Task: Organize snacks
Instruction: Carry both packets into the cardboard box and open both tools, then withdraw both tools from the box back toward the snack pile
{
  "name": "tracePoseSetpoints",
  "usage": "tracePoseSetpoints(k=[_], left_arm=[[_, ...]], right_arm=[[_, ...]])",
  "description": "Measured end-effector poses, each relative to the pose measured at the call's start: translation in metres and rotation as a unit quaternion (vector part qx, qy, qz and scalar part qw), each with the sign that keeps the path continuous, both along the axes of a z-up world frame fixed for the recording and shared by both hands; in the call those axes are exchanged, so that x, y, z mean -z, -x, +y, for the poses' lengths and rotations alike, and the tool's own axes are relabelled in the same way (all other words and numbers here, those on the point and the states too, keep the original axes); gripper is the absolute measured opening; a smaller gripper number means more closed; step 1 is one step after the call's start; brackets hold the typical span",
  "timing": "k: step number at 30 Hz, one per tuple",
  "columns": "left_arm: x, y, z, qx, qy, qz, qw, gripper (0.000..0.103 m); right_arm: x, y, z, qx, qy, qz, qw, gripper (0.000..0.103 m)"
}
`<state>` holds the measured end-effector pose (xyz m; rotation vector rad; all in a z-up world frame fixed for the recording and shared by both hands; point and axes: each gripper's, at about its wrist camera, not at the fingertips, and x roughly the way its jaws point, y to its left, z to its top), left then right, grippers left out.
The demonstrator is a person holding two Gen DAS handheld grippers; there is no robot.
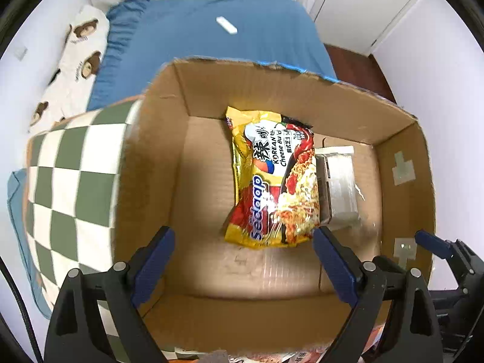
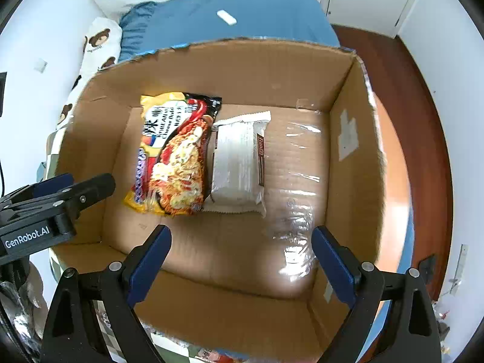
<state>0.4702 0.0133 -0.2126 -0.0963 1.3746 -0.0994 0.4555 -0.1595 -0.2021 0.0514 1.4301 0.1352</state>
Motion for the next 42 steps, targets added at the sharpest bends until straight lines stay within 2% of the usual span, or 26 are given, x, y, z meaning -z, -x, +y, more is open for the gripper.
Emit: tracePoseSetpoints(k=[7,17,21,27,31,35,38,42], left_arm=[[-0.043,0.040,0.000,0.003,-0.014,-0.068,0.9976,0.093],[-0.106,0.109,0.004,0.002,-0.027,-0.165,0.9859,0.093],[-0.122,0.132,0.006,-0.001,-0.028,-0.193,0.9809,0.093],[-0.138,0.159,0.008,-0.002,-0.029,-0.222,0.9747,0.093],[-0.142,0.169,0.009,-0.003,-0.024,-0.229,0.9730,0.093],[-0.134,0.176,0.015,-0.008,-0.019,-0.217,0.9760,0.093],[-0.112,0.185,0.023,-0.003,-0.023,-0.189,0.9817,0.093],[-0.059,0.205,0.036,0.021,-0.066,-0.132,0.9888,0.093]], right_arm=[[-0.041,0.037,0.001,-0.003,0.010,-0.057,0.998,0.096],[-0.111,0.104,0.004,0.003,-0.002,-0.146,0.989,0.096],[-0.137,0.133,0.004,0.014,-0.013,-0.183,0.983,0.096],[-0.159,0.165,0.006,0.020,-0.011,-0.215,0.976,0.096],[-0.168,0.179,0.006,0.029,-0.020,-0.224,0.974,0.096],[-0.164,0.190,0.004,0.036,-0.029,-0.221,0.974,0.096],[-0.146,0.200,0.001,0.042,-0.040,-0.197,0.979,0.096],[-0.097,0.217,0.003,0.043,-0.057,-0.136,0.988,0.096]])
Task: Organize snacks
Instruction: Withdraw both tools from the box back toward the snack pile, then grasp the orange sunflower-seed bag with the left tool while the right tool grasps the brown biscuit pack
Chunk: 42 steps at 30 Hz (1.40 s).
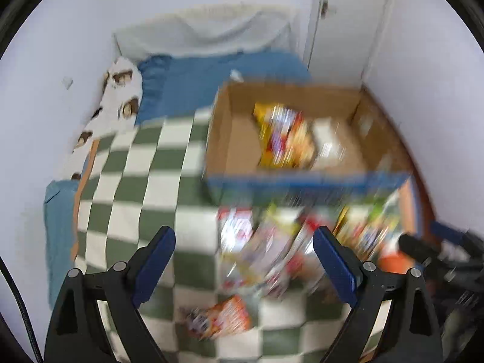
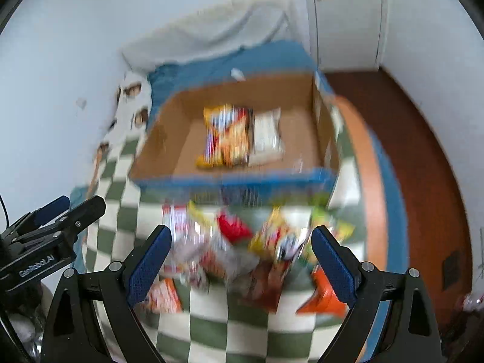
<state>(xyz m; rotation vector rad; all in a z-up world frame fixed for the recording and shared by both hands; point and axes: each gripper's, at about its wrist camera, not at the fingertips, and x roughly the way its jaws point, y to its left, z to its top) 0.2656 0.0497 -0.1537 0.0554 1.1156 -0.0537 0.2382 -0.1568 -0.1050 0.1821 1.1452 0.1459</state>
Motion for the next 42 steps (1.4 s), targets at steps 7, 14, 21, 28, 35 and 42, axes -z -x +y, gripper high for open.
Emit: tracePoseSetpoints(k=[7,14,21,28,35,42], left_arm=[[0.111,0.047,0.021,0.080,-0.109,0.128,0.9825,0.093],[0.198,0.082,0.003,0.216,-0.228,0.191,0.9302,0.093],[0.208,0.070,0.001,0.194,-0.214,0.179,0.9405,0.069],[0.195,0.029,0.086,-0.092,0.005,0.235,0.9676,0.065],[0.203,0.052,0.105,-0.108,0.064,0.266,0.9558,0.065],[0.163,0.050,0.052,0.023,-0.064,0.204,0.9765,0.067]], right_arm=[[0.104,0.027,0.014,-0.006,-0.022,0.113,0.993,0.089],[0.151,0.039,0.015,0.015,-0.012,0.154,0.988,0.089],[0.179,0.032,0.002,0.081,-0.027,0.176,0.981,0.089],[0.207,0.016,0.015,0.074,0.025,0.172,0.982,0.060],[0.217,0.056,0.036,-0.018,0.039,0.212,0.976,0.059],[0.223,0.068,0.035,-0.010,0.010,0.225,0.974,0.067]])
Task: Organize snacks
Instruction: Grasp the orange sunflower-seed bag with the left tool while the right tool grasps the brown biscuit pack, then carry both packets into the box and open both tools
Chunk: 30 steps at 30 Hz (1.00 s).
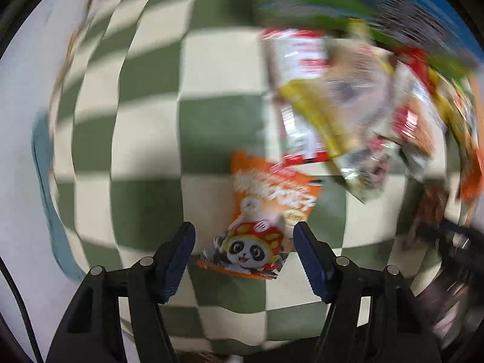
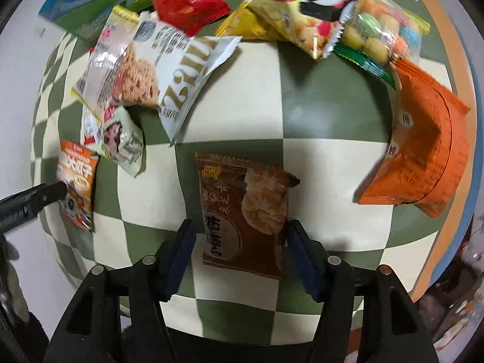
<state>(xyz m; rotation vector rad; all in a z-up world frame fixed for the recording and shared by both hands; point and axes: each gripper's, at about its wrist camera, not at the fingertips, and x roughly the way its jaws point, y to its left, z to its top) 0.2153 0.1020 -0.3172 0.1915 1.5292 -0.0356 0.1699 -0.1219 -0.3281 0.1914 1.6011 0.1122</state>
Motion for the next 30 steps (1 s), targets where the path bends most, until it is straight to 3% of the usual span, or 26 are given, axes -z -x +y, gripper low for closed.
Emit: tracePoseSetpoints(k=[3,6,8,9,11,14,16,21,25,30], left_arm=[[0.018,0.001,-0.032,0.091,-0.050,0.018,0.9944,0.068],[0.054,0.001,-0.056,0.126,-0.075,0.062,0.9873,0.068],[0.067,-0.001,-0.055,0.110,-0.085,0.066,0.9880,0.068],[0.065,-0.004,-0.048,0.076,-0.063,0.059,0.9933,0.061],[0.058,-0.010,-0.028,0.007,-0.033,0.047,0.9983,0.060],[0.063,-0.010,0.000,-0.075,0.029,0.064,0.9947,0.062],[0.076,-0.010,0.010,-0.104,0.051,0.084,0.9897,0.063],[0.078,-0.007,0.007,-0.082,0.029,0.053,0.9948,0.061],[0.052,0.005,-0.015,-0.075,0.017,0.015,0.9969,0.055],[0.008,0.019,-0.031,-0.076,0.050,-0.023,0.9956,0.054]], right_arm=[[0.003,-0.006,-0.007,0.008,0.000,-0.003,1.000,0.068],[0.005,-0.010,-0.002,0.013,0.012,-0.013,1.000,0.068],[0.004,-0.017,0.002,0.014,0.024,-0.027,0.999,0.066],[0.001,-0.017,0.008,-0.001,0.040,-0.043,0.998,0.056],[-0.003,-0.020,0.030,-0.030,0.053,-0.058,0.996,0.055],[-0.004,-0.016,0.037,-0.046,0.057,-0.064,0.995,0.055],[0.005,-0.014,0.040,-0.043,0.053,-0.054,0.996,0.057],[0.013,-0.027,0.040,-0.037,0.051,-0.044,0.997,0.065],[0.015,-0.029,0.039,-0.052,0.076,-0.051,0.994,0.058],[-0.010,-0.005,0.037,-0.039,0.033,-0.064,0.997,0.057]])
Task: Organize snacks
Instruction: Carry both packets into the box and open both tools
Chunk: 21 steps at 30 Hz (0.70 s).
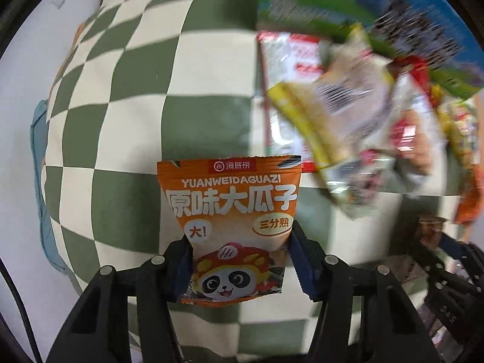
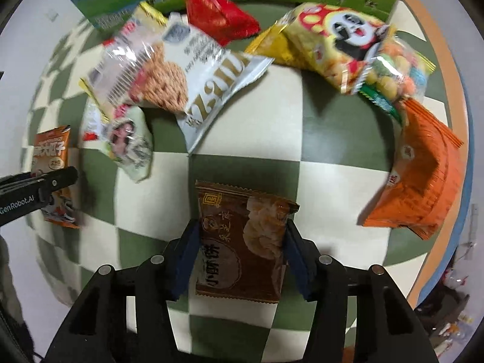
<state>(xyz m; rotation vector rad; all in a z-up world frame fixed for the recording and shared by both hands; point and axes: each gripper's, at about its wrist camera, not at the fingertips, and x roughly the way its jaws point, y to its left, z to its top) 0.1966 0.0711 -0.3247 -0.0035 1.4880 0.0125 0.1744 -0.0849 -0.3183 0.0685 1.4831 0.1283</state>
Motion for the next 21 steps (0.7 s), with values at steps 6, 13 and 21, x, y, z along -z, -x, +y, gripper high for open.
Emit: tracePoseSetpoints(k=[6,13,21], left_arm=[[-0.067,-0.010,-0.027,0.008,0.073,-0.041,0.9965,0.054],[-0.155,-0.087,-0.044,0.046,0.123,-0.094,0.9868,0.054],[-0.168,-0.235,-0.072,0.068,0.070,-0.115,0.9886,0.054]], right_arm=[[-0.056,-0.002,-0.021,0.017,-0.071,-0.016,0.997,0.057],[-0.151,-0.059,-0.046,0.018,-0.127,-0.087,0.988,0.057],[-0.199,-0.199,-0.077,0.010,-0.051,-0.160,0.986,0.057]])
